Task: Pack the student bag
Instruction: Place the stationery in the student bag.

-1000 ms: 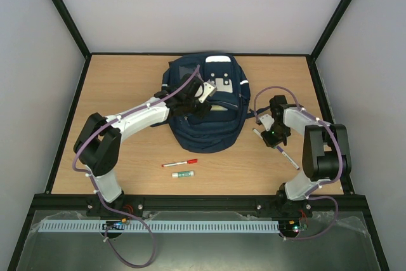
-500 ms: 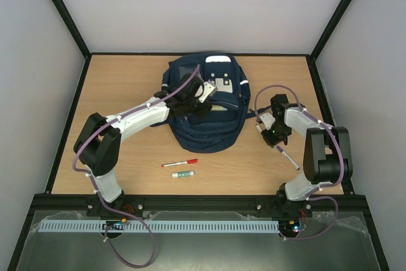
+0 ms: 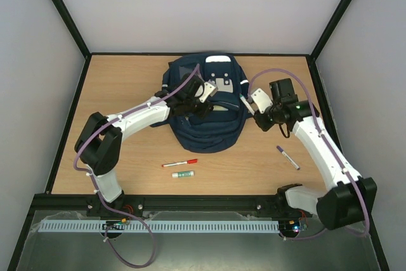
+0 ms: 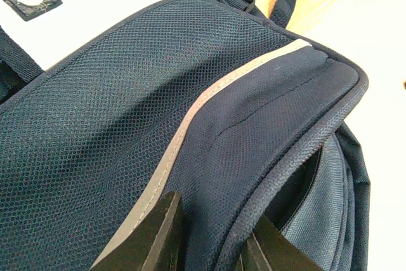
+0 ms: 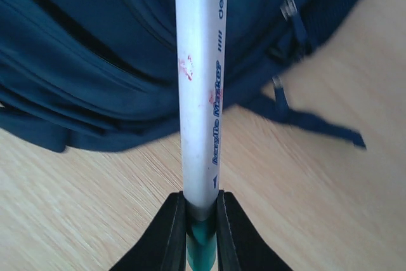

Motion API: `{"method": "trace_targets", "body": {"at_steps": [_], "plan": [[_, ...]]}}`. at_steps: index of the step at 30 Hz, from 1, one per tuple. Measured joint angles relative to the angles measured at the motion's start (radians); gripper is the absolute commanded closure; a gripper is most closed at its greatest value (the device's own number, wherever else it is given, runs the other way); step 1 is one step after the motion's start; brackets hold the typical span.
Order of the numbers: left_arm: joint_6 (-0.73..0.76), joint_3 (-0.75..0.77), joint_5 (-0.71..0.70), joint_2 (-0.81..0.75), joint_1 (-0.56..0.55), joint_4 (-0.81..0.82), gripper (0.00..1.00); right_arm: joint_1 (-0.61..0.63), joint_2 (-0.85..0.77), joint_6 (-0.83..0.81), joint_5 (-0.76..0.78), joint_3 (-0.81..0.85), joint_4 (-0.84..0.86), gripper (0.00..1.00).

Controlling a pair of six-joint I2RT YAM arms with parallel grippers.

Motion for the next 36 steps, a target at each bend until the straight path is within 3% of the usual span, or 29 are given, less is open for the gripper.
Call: {"method": "trace_targets", "body": {"at_steps": [7, 13, 21, 36], "plan": [[-0.003, 0.0, 0.012, 0.0, 0.002, 0.001, 0.77, 0.186, -0.12, -0.129, -0.086, 0.023, -0.01, 0.92], [-0.007, 0.0, 0.034, -0.001, 0.011, 0.001, 0.77, 0.343, -0.107, -0.253, -0.001, 0.021, -0.008, 0.93], [-0.011, 0.0, 0.045, -0.012, 0.018, 0.005, 0.77, 0.434, 0.01, -0.352, 0.151, -0.016, 0.066, 0.95], [-0.037, -0.011, 0.089, -0.047, 0.042, 0.031, 0.77, 0.465, 0.239, -0.442, 0.424, -0.1, 0.462, 0.96]]}}
